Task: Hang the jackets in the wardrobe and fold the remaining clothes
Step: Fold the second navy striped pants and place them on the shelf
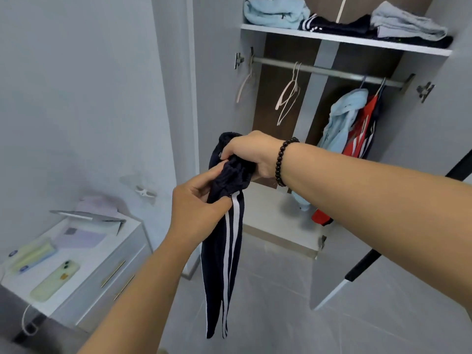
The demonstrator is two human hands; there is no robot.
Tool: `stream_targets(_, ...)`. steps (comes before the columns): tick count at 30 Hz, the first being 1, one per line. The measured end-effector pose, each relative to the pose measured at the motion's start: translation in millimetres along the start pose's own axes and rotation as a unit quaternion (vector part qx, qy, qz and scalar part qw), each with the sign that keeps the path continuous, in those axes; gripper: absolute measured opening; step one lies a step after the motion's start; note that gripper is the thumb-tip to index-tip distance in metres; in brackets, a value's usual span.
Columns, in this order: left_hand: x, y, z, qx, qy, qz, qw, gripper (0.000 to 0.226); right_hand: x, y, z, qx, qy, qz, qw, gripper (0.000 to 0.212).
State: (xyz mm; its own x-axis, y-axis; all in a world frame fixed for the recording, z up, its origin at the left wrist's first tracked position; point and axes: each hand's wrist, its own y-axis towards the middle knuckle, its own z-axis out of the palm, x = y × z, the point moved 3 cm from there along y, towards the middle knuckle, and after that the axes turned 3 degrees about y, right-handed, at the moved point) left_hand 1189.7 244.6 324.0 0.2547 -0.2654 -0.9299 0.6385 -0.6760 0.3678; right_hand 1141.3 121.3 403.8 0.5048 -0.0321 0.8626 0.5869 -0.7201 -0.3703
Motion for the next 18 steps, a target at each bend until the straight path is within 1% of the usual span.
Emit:
stream_targets(1, 5, -1, -2, -0.019, 0.005, 0.007, 1.0, 0.064, 1, 3, 5, -0.004, 0.02, -0.002, 1.0, 0.008)
stream_targets(4, 30, -13, -5, -0.073, 0.023, 0.016, 0.997, 0.07, -1, 12, 17, 0.005, 0.078, 0.006, 0.997, 0.01)
stream_targets(6, 61, -27, -5, -0.095, 0.043, -0.013, 0.994, 0.076, -5, 16, 20, 0.004, 0.105, -0.001, 0.994, 0.007)
stream_targets(9, 117, -58, 0, -0.112, 0.098, -0.086, 0.985, 0.079, -15, 21, 25, 0.012, 0.118, -0.013, 0.993, 0.008)
stream_targets(11, 155, -79, 2, -0.134, 0.11, -0.121, 0.977, 0.073, -24, 23, 33, 0.024, 0.117, -0.026, 0.992, 0.014)
stream_targets(14, 213, -107, 3, -0.168, 0.129, -0.126, 0.969, 0.059, -45, 29, 50, 0.052, 0.132, -0.069, 0.987, 0.021)
stream_targets(16, 252, -125, -2, -0.195, 0.143, -0.137, 0.96, 0.046, -63, 33, 66, 0.079, 0.141, -0.09, 0.983, 0.021)
stream_targets(18, 293, -144, -10, -0.218, 0.142, -0.16, 0.952, 0.038, -85, 36, 81, 0.097, 0.14, -0.103, 0.98, 0.018)
